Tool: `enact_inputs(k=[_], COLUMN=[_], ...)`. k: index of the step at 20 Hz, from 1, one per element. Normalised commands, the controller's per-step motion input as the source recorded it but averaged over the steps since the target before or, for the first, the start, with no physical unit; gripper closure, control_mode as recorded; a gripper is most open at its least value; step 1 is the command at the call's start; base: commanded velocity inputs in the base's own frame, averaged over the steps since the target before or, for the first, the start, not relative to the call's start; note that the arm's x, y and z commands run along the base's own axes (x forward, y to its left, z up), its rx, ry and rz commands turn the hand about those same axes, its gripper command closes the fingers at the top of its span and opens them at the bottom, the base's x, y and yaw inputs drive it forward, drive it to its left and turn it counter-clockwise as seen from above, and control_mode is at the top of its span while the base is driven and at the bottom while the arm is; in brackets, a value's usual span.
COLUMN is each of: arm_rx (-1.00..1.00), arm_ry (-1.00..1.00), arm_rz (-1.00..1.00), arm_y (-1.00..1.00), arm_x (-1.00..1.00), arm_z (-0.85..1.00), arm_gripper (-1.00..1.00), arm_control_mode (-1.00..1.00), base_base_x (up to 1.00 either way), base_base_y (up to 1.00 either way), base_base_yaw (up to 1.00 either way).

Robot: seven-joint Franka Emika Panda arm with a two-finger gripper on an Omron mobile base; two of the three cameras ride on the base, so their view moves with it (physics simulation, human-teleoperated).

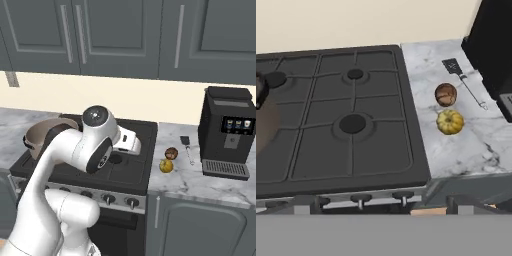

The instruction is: Put the squash and potato in the pot. Retrieve the spatula and lightly stir the vegetables in the pot.

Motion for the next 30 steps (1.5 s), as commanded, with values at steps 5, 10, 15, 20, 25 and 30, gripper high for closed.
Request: enact_inputs(k=[5, 10, 15, 20, 25, 30], arm_rx=[0.0, -0.01, 0.0, 0.0, 0.0, 0.0], arm_ry=[0.07, 0.0, 0.0, 0.03, 0.14, 0.21], arm_rz=[-0.15, -0.09, -0.02, 0.0, 0.0, 0.0], arm_y=[-0.67, -0.38, -0.33, -0.34, -0.33, -0.32], arm_x=[0.28, 0.38, 0.51, 0.67, 0.61, 0.4], arm_z=[-0.38, -0.57, -0.51, -0.29, -0.14, -0.05], arm_gripper=[-1.0, -1.0, -1.0, -1.0, -1.0, -1.0], arm_control_mode=[-1.0, -1.0, -1.0, -1.0, -1.0, -1.0], base_base_x=[0.0, 0.0, 0.0, 0.0, 0.0, 0.0], base_base_y=[0.0, 0.0, 0.0, 0.0, 0.0, 0.0], base_base_yaw=[0.0, 0.0, 0.0, 0.0, 0.0, 0.0])
